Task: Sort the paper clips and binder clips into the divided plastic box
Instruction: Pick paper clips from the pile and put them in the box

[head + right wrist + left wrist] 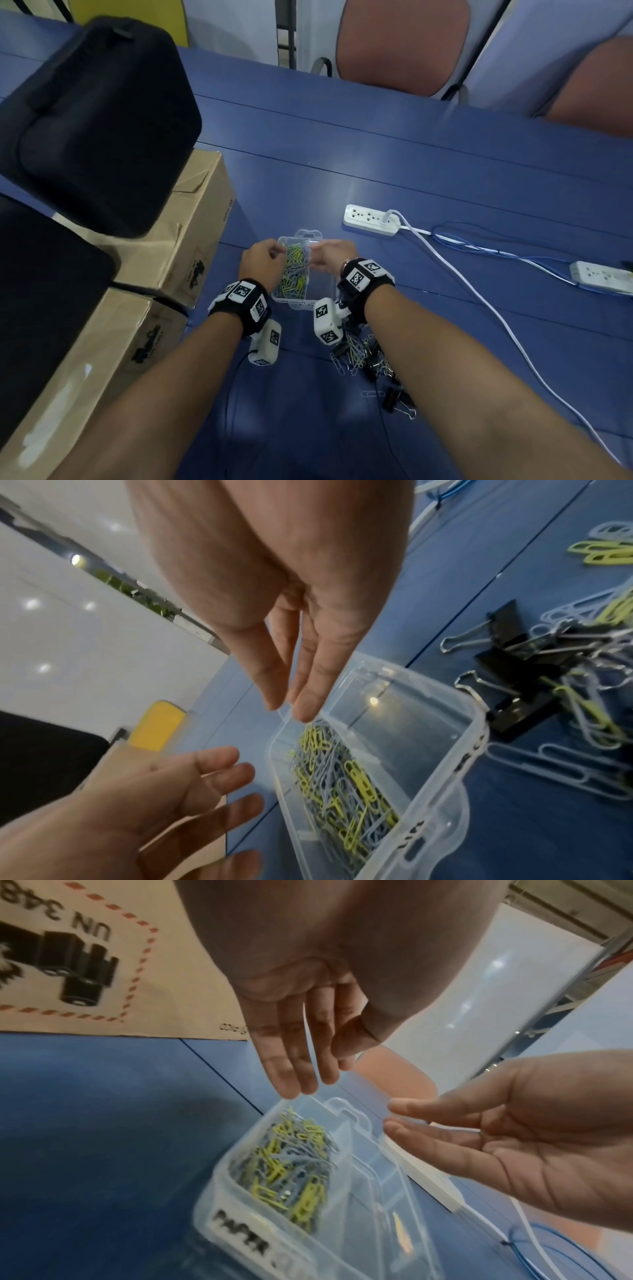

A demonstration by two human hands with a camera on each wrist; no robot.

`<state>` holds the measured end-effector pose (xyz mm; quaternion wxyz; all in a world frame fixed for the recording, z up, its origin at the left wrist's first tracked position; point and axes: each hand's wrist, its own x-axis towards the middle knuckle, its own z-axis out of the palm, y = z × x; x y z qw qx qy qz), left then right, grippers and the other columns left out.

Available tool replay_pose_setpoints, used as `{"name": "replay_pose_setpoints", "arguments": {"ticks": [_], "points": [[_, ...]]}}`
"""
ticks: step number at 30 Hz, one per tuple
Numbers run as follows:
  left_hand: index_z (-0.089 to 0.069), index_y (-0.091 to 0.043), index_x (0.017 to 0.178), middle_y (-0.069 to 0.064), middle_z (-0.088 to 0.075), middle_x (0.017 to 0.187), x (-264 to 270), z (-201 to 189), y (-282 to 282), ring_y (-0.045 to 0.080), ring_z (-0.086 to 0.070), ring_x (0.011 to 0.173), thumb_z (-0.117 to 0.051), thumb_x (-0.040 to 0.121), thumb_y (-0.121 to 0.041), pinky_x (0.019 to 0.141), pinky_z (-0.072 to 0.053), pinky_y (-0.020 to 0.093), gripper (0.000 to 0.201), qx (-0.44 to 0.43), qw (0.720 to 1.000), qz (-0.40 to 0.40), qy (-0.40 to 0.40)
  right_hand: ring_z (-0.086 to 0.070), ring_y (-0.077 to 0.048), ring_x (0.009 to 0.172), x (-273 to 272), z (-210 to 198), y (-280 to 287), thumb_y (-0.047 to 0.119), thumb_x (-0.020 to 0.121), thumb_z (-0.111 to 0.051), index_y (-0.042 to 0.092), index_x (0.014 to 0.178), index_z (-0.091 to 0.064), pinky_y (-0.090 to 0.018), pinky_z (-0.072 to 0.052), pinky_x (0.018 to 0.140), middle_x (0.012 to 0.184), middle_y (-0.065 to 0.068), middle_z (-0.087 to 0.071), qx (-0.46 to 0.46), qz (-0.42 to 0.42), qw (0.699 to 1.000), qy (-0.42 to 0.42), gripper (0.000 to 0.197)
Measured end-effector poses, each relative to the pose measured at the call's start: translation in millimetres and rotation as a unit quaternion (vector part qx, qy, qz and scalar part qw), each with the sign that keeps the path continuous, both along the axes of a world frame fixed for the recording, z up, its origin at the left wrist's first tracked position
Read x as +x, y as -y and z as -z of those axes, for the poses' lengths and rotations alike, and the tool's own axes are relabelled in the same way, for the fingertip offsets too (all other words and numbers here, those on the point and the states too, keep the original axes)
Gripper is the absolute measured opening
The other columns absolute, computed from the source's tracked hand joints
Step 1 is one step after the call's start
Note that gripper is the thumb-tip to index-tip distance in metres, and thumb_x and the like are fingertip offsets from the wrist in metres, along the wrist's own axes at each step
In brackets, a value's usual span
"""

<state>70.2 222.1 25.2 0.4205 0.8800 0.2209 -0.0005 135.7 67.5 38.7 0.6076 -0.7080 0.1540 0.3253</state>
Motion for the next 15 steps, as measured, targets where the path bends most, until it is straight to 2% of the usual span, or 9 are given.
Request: {"name": "replay_pose_setpoints", "arguments": {"ticks": [1,3,5,8,11,12,13,15], "points": [[-0.071,-0.026,0.078,-0.003,-0.071,0.078,1,0,6,0.018,-0.066,0.078,-0.059,0.082,-0.017,0.074,-0.056,0.030,0.015,0.000,1.000,0.004,0.006,-0.064,-0.017,0.060,-4,-6,9,-0.007,0.090,-0.052,-0.002,0.105,-0.063,-0.026,-0.058,0.060,0.074,-0.009,-0.063,0.026,0.020,0.999,-0.011,0.019],[-0.069,-0.029,0.075,-0.005,-0.070,0.075,2,0,22,0.017,-0.065,0.075,-0.059,0.082,-0.017,0.073,-0.055,0.028,0.017,0.005,1.000,0.018,0.013,-0.060,-0.017,0.045,-13,-16,33,-0.005,0.094,-0.046,0.002,0.089,-0.065,-0.027,-0.055,0.050,0.062,-0.010,-0.062,0.071,0.060,0.995,-0.028,0.020],[-0.066,-0.030,0.072,-0.006,-0.067,0.072,3,-1,42,0.017,-0.064,0.073,-0.058,0.083,-0.013,0.071,-0.052,0.025,0.022,0.011,0.999,0.042,0.016,-0.059,-0.015,0.044,-19,-16,63,-0.004,0.092,-0.049,0.007,0.078,-0.063,-0.027,-0.054,0.049,0.060,-0.008,-0.063,0.038,0.065,0.997,-0.006,0.023],[-0.068,-0.025,0.075,-0.004,-0.066,0.070,2,-2,76,0.018,-0.062,0.069,-0.056,0.082,-0.007,0.069,-0.051,0.027,0.023,0.016,0.995,0.092,0.035,-0.060,-0.018,0.051,-29,-9,115,0.004,0.088,-0.058,0.009,0.084,-0.068,-0.033,-0.054,0.056,0.070,-0.008,-0.067,-0.066,0.093,0.993,0.028,0.012],[-0.070,-0.022,0.083,-0.002,-0.069,0.075,0,5,108,0.017,-0.063,0.070,-0.054,0.084,-0.008,0.069,-0.055,0.030,0.022,0.030,0.987,0.156,0.026,-0.062,-0.019,0.058,-41,9,166,0.005,0.085,-0.052,0.019,0.076,-0.071,-0.036,-0.056,0.059,0.082,-0.009,-0.072,-0.173,0.090,0.978,0.079,0.025],[-0.071,-0.021,0.087,0.001,-0.071,0.080,-1,7,118,0.019,-0.064,0.073,-0.052,0.084,-0.006,0.071,-0.056,0.031,0.024,0.031,0.982,0.184,0.016,-0.064,-0.020,0.065,-47,13,181,0.006,0.085,-0.051,0.022,0.076,-0.072,-0.036,-0.057,0.064,0.087,-0.009,-0.074,-0.219,0.068,0.968,0.099,0.028],[-0.071,-0.019,0.090,0.004,-0.072,0.086,-3,8,129,0.022,-0.064,0.077,-0.050,0.084,-0.004,0.074,-0.056,0.033,0.026,0.034,0.976,0.216,0.002,-0.065,-0.022,0.074,-54,15,194,0.007,0.087,-0.051,0.024,0.081,-0.073,-0.033,-0.057,0.070,0.094,-0.008,-0.075,-0.270,0.033,0.955,0.120,0.029],[-0.071,-0.015,0.100,0.010,-0.071,0.102,-8,9,150,0.029,-0.064,0.092,-0.049,0.084,-0.001,0.082,-0.055,0.038,0.030,0.059,0.955,0.288,-0.028,-0.064,-0.027,0.099,-70,22,214,0.007,0.089,-0.049,0.021,0.109,-0.071,-0.030,-0.051,0.082,0.116,-0.010,-0.069,-0.354,-0.070,0.921,0.149,0.033]]}}
